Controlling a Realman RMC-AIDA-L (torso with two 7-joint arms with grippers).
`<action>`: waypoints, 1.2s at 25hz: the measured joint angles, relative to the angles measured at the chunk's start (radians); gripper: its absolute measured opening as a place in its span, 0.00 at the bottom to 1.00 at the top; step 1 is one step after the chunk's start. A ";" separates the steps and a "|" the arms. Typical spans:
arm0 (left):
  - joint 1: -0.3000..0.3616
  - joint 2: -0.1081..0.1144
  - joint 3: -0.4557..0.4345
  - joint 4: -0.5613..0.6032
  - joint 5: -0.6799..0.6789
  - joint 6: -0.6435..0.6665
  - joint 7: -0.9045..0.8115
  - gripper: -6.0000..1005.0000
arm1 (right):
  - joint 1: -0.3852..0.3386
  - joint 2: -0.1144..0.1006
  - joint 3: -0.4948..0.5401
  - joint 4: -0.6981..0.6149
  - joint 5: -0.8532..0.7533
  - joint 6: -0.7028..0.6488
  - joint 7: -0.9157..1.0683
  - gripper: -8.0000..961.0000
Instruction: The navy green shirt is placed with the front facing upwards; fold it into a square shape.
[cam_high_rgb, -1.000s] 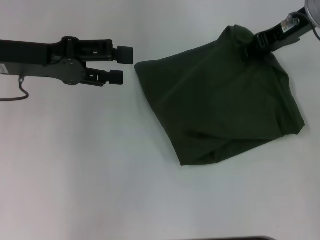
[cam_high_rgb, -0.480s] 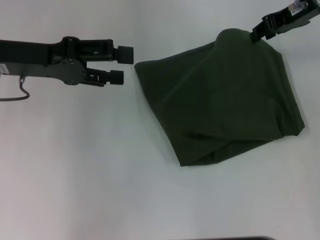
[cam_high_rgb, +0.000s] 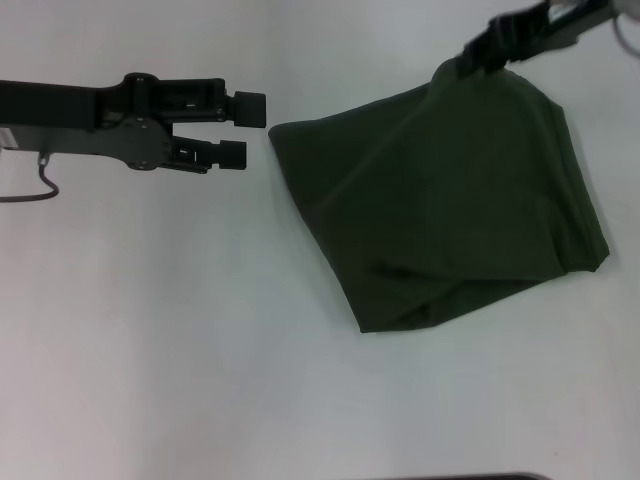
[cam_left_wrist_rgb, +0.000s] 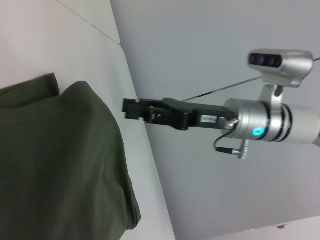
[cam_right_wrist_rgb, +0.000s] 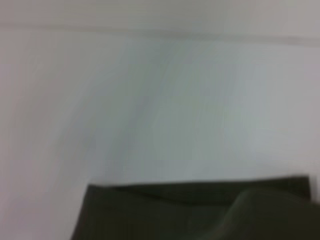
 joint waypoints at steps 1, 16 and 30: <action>0.000 0.000 0.000 0.000 0.000 0.000 0.000 0.94 | 0.000 0.003 -0.006 0.023 -0.002 0.017 -0.004 0.43; -0.016 0.003 0.006 0.000 0.002 -0.001 -0.008 0.94 | 0.012 -0.109 0.058 -0.023 0.025 -0.275 -0.022 0.43; -0.016 0.036 0.045 -0.012 0.012 -0.018 -0.040 0.94 | -0.122 -0.172 0.020 -0.029 0.019 -0.591 -0.047 0.44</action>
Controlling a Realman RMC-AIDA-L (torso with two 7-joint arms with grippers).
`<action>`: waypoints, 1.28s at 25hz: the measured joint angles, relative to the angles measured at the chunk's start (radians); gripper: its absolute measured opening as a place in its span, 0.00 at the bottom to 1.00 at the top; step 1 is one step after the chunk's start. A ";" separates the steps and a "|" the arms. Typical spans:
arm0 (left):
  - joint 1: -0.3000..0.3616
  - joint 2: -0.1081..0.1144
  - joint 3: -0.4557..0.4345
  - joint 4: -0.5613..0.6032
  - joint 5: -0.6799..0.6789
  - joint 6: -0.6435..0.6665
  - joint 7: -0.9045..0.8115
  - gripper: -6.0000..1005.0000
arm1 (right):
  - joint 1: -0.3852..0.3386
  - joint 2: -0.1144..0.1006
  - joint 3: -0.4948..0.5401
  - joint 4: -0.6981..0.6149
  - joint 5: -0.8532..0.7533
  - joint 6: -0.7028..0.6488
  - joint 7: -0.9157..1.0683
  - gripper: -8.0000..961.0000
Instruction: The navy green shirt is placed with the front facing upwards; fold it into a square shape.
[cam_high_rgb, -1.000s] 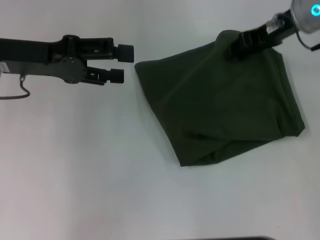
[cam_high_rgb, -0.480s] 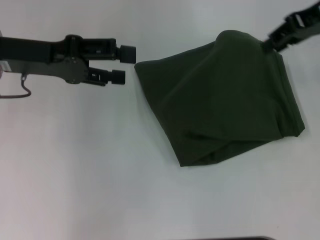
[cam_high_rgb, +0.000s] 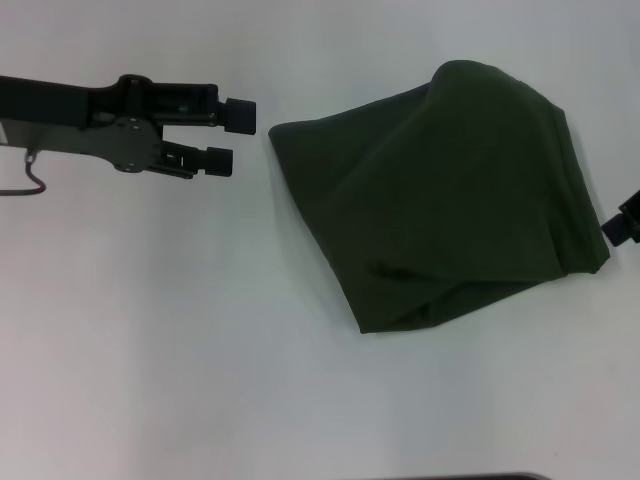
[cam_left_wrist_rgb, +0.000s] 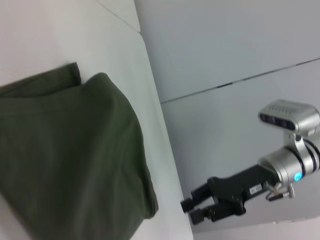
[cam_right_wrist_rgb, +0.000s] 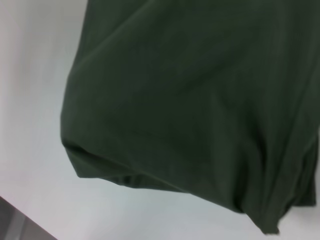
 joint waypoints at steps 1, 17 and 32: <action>0.000 0.000 0.000 0.000 0.000 -0.003 0.000 0.94 | -0.007 -0.004 0.003 0.001 0.000 0.000 -0.003 0.44; -0.014 -0.010 0.004 0.000 0.000 -0.007 0.000 0.94 | -0.034 0.098 0.004 -0.012 -0.179 0.137 -0.034 0.44; -0.007 -0.010 0.004 0.000 -0.002 -0.001 0.006 0.94 | -0.037 0.129 0.017 -0.003 -0.153 0.194 -0.038 0.40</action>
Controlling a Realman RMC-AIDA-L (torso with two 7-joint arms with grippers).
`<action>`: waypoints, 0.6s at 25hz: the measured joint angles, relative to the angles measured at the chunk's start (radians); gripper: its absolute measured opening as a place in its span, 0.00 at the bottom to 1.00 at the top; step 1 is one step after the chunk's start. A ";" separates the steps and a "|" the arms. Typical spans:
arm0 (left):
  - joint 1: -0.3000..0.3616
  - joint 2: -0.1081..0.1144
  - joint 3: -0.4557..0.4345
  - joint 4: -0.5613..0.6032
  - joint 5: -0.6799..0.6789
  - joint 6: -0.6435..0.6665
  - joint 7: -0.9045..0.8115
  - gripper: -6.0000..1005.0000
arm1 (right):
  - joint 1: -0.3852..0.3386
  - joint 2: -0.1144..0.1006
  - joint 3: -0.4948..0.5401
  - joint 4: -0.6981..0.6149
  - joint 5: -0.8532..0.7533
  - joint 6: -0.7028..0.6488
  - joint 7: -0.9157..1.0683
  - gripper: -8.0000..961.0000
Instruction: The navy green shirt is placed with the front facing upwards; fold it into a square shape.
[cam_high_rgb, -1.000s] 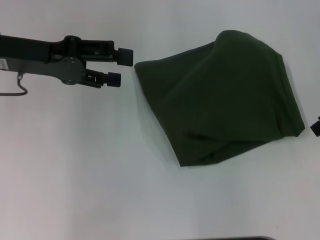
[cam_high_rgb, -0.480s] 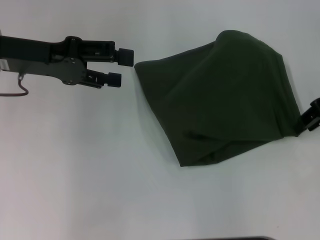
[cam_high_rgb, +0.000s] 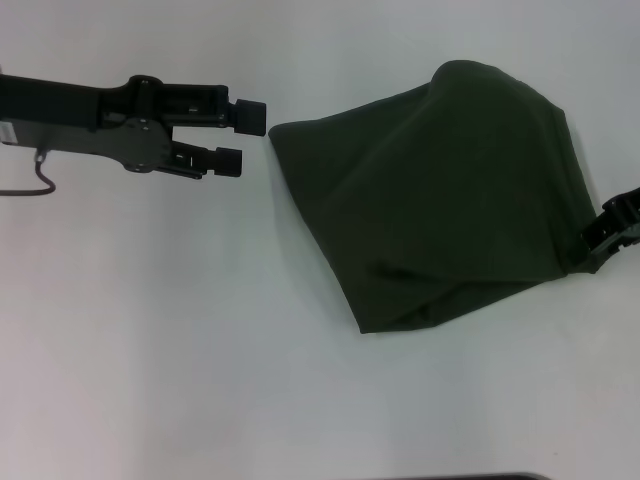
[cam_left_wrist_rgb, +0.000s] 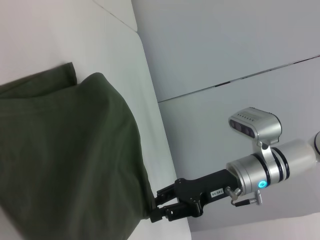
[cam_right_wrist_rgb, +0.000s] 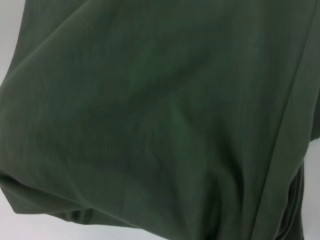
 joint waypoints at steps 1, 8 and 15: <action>0.000 0.000 0.000 0.000 0.000 0.000 0.000 0.93 | -0.002 0.002 0.000 0.000 -0.002 -0.001 0.001 0.40; 0.001 -0.002 0.000 0.000 -0.001 0.005 0.001 0.93 | -0.007 0.011 0.000 0.000 -0.004 -0.007 0.005 0.36; 0.013 0.000 0.036 -0.013 0.001 0.028 0.003 0.93 | -0.005 0.007 -0.008 -0.009 -0.010 -0.008 0.019 0.15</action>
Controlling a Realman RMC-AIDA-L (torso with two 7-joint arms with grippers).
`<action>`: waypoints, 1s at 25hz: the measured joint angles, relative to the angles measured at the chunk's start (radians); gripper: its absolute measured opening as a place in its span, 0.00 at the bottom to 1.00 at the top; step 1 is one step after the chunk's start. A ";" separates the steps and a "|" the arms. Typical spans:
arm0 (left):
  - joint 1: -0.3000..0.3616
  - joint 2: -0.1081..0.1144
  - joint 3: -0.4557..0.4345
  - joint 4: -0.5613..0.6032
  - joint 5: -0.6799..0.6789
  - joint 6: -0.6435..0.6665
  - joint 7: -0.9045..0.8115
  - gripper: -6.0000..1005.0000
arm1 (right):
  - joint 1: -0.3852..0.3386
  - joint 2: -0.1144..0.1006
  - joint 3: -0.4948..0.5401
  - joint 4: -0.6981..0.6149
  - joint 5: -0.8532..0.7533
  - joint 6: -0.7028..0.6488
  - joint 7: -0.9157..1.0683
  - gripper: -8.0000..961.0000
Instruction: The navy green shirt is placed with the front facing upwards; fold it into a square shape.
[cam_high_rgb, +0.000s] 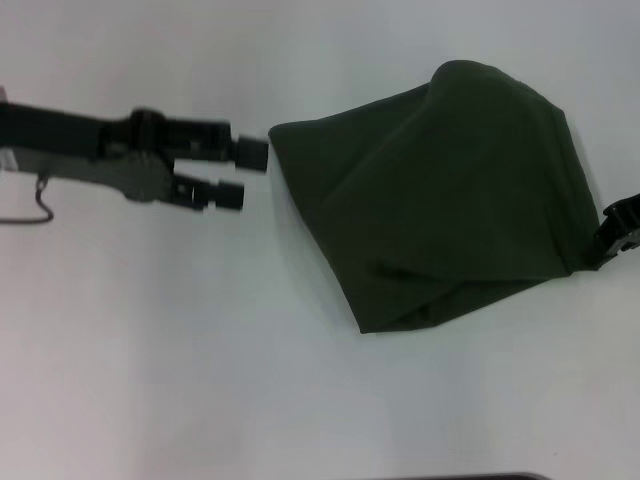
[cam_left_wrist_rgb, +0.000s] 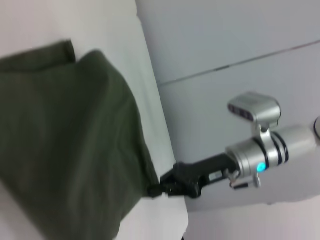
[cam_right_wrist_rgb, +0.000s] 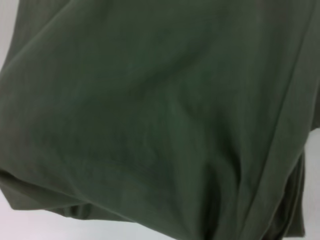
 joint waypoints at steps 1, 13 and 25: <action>0.003 0.001 0.012 -0.004 0.000 0.004 0.000 0.93 | 0.002 0.000 0.000 -0.001 -0.004 0.000 0.000 0.10; 0.027 -0.068 0.152 -0.002 0.013 -0.039 -0.055 0.93 | 0.038 -0.012 0.007 -0.002 -0.010 -0.014 0.001 0.03; 0.044 -0.162 0.212 -0.006 0.090 -0.238 -0.023 0.93 | 0.052 -0.016 0.015 -0.002 -0.004 -0.014 0.002 0.03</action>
